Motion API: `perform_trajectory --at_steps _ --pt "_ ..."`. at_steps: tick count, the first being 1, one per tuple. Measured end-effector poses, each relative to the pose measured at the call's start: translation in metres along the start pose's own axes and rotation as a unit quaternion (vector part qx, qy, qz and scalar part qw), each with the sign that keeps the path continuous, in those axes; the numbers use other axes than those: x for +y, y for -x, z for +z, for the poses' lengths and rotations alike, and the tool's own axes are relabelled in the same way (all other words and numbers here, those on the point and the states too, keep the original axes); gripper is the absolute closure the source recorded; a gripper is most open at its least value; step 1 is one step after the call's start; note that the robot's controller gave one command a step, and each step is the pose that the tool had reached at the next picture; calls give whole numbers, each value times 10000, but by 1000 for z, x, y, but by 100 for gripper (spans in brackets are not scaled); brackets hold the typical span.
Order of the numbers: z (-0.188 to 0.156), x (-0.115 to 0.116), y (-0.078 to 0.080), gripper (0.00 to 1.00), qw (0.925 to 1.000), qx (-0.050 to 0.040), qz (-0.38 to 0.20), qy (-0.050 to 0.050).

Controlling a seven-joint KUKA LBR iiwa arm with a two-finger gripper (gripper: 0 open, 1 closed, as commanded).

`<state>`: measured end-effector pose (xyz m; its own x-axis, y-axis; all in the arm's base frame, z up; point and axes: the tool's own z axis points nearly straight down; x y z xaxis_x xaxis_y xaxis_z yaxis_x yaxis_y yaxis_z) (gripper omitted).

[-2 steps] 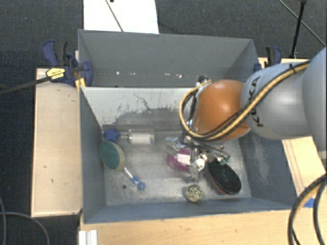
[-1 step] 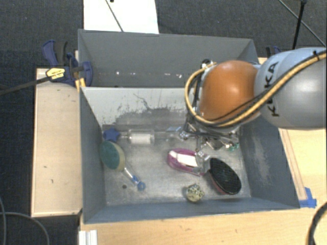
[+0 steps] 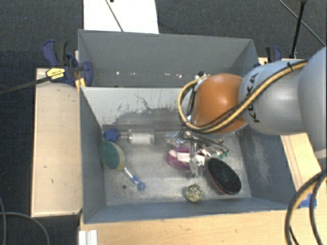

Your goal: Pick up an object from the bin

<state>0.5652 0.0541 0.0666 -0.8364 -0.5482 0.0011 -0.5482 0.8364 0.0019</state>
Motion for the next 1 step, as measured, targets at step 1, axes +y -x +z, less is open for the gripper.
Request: perform_trajectory --at_steps 1 --pt "-4 0 1 100 10000 -16 14 -7"
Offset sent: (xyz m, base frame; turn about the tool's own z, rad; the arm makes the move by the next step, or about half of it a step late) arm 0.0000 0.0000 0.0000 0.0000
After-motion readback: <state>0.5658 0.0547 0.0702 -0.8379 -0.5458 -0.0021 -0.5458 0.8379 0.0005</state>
